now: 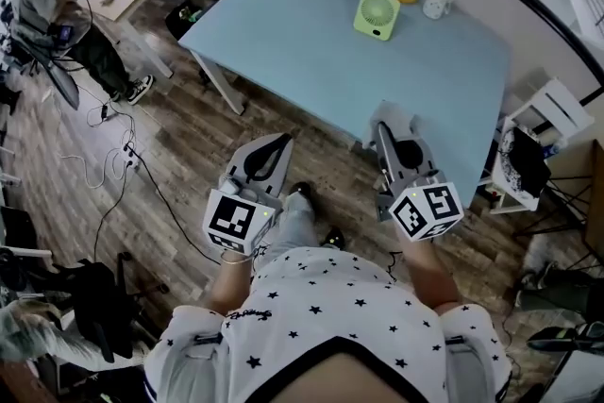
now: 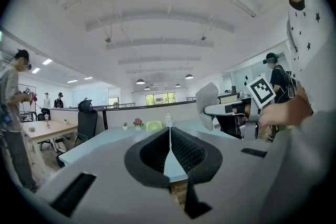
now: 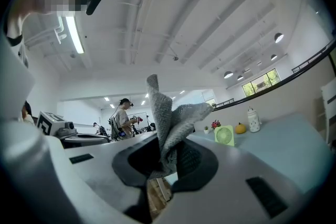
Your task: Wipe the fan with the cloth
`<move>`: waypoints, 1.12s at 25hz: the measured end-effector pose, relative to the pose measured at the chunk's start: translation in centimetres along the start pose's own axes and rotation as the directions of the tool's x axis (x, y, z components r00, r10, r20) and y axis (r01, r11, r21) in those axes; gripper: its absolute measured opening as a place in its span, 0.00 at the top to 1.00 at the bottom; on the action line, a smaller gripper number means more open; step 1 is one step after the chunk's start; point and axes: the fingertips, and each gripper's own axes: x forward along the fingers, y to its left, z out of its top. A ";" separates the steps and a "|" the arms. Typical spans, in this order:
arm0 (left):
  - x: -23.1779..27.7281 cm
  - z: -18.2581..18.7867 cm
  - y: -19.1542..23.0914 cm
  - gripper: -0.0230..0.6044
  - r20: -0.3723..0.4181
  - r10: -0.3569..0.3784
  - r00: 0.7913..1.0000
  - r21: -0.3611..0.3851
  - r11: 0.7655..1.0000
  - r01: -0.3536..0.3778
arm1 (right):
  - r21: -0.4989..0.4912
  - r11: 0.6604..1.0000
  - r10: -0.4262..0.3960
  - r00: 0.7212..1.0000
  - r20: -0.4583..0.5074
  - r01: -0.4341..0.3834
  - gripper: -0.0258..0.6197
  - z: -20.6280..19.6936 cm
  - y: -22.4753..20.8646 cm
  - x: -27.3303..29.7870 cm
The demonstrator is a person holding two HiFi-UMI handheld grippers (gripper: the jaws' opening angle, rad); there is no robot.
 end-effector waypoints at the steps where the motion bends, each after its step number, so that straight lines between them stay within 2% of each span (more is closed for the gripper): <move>1: 0.6 0.1 0.2 0.91 0.004 -0.008 1.000 0.004 1.000 0.008 | -0.006 1.000 -0.003 1.000 0.004 0.003 0.88 0.2 -0.2 0.2; 8: 5.7 0.6 2.5 0.91 0.030 -0.106 0.994 0.035 0.994 0.105 | -0.044 0.996 -0.072 0.997 0.025 0.073 0.88 1.0 -2.2 3.1; 15: 12.5 1.4 6.6 0.91 0.040 -0.206 0.978 0.050 0.978 0.204 | -0.044 0.983 -0.178 0.984 0.017 0.178 0.88 1.1 -6.1 8.1; 28: 21.4 0.2 15.8 0.91 0.017 -0.258 0.966 0.011 0.966 0.258 | -0.035 0.959 -0.282 0.959 -0.038 0.281 0.88 0.1 -11.4 19.1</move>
